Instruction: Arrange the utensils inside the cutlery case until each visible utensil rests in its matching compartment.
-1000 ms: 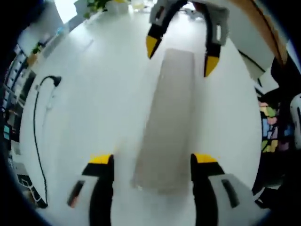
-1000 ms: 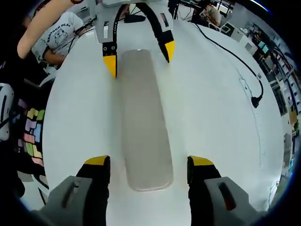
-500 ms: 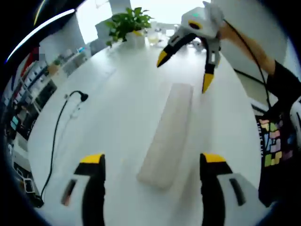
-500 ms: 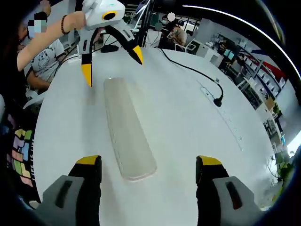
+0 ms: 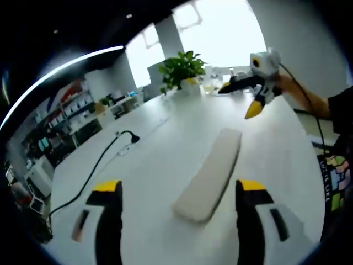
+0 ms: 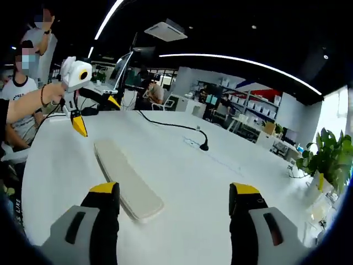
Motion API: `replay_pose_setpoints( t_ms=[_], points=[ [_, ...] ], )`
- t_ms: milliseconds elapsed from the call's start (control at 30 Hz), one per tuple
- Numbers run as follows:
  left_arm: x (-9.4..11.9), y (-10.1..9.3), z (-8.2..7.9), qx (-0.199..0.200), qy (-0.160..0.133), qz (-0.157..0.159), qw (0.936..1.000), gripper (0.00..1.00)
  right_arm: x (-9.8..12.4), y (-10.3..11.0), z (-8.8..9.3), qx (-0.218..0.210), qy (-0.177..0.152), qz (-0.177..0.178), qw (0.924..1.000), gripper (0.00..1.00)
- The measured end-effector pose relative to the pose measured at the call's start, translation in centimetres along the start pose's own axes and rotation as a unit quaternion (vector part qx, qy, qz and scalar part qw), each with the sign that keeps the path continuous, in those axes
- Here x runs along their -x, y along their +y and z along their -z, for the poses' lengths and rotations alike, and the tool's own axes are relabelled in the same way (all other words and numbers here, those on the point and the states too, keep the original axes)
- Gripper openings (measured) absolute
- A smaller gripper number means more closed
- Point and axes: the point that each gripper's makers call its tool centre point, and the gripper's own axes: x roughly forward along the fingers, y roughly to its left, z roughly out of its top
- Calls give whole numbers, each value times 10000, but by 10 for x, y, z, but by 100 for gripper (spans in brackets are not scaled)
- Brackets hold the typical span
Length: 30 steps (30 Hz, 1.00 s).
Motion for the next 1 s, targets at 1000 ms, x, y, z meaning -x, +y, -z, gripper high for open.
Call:
replay_pose_setpoints(
  t_ms=[1000],
  points=[
    [150, 21, 0, 1229, -1585, -2496, 9473, 86, 153, -50, -15, -855, -1101, 2611, 9552, 80]
  ],
)
